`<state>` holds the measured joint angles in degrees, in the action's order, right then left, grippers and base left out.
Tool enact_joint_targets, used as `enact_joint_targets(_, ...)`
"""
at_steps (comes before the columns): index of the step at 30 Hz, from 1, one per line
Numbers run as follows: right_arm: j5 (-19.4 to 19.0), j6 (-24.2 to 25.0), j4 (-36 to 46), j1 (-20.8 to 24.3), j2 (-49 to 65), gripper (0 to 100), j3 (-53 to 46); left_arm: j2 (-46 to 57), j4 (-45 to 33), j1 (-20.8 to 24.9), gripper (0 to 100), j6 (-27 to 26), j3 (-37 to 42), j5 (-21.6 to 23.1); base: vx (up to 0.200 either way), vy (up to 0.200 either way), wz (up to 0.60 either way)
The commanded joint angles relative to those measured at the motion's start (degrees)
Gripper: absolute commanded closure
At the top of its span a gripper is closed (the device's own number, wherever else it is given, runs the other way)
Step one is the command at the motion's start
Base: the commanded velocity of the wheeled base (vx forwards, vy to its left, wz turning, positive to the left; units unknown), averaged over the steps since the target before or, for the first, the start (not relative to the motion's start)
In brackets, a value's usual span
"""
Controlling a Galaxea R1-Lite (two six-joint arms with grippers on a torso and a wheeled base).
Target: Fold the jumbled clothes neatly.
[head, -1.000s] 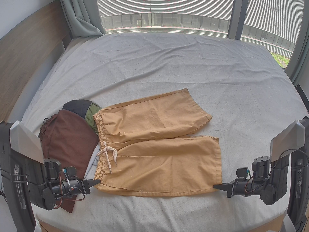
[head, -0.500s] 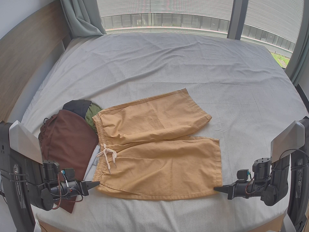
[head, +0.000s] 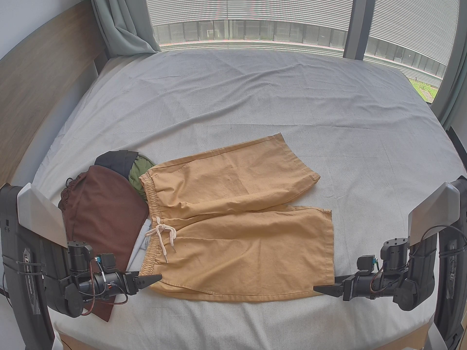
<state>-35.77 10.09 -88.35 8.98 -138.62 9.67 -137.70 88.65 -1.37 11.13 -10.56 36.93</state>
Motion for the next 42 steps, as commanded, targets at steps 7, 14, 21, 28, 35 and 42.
enact_joint_targets(7, -0.2, 0.0, -0.1, 0.1, -0.2, 0, -0.1, -0.4, 0.0, 0.0, 100, -0.1, -0.2, 0.0, 0.000, 0.000, 0.00)
enact_joint_targets(14, -0.4, 0.0, 0.0, 0.7, -0.4, 0, -0.4, -0.4, 0.0, 0.0, 100, -0.1, -0.2, 0.1, 0.000, 0.000, 0.00)
enact_joint_targets(21, -0.4, 0.0, 0.0, 0.7, -0.5, 0, -0.4, -0.4, 0.0, 0.0, 100, -0.2, -0.3, 0.7, 0.000, 0.000, 0.00)
enact_joint_targets(28, -0.3, 0.0, 0.0, 0.7, -0.9, 100, -0.2, -0.4, 0.0, 0.0, 100, -0.2, -0.6, 0.7, 0.000, 0.000, 0.00)
enact_joint_targets(35, -0.3, 0.0, 0.0, 0.6, -0.9, 100, -0.4, -0.2, 0.1, -0.3, 100, -0.1, -0.3, 1.3, 0.000, 0.000, 0.00)
enact_joint_targets(42, -0.5, -2.4, 0.1, 0.5, 0.7, 100, -3.8, 1.4, 0.0, -3.3, 100, -1.4, 3.4, 8.6, 0.000, 0.000, 0.00)
